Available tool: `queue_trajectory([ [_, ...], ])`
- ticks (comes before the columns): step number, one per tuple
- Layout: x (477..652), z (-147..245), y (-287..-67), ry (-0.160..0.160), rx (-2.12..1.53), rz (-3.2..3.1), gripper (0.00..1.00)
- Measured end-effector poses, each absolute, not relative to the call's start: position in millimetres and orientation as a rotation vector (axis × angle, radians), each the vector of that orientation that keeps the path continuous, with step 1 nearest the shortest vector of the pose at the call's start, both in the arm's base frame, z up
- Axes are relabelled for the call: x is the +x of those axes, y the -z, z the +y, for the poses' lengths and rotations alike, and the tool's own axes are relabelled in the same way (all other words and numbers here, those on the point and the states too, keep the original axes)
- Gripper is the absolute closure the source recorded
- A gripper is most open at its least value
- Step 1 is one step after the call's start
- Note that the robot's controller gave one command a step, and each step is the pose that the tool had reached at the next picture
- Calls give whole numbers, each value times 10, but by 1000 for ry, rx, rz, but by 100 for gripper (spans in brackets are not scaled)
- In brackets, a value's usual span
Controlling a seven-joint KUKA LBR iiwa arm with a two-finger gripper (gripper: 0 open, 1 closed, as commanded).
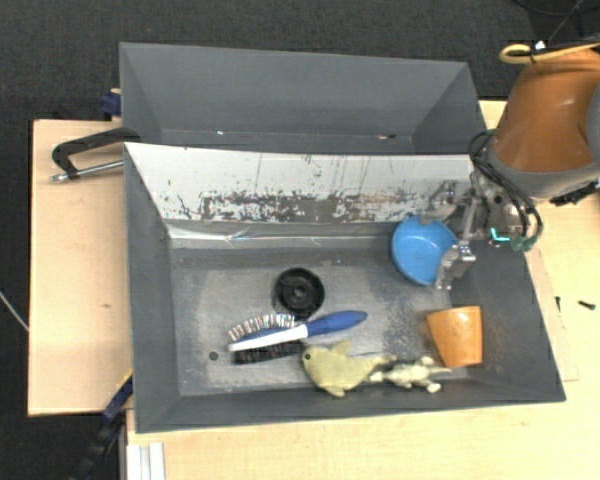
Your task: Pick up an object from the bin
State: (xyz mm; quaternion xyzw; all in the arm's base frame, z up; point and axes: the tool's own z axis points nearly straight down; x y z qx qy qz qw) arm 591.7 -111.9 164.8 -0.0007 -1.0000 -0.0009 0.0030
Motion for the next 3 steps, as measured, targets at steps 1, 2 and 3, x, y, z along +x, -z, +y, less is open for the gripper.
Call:
queue_trajectory([
  [1, 5322, -1066, -739, 9, 334, -3143, 0],
  [2, 5333, -1109, -769, -4, 337, -3145, 100],
  [3, 5390, -1269, -2146, -7, 321, -3139, 100],
])
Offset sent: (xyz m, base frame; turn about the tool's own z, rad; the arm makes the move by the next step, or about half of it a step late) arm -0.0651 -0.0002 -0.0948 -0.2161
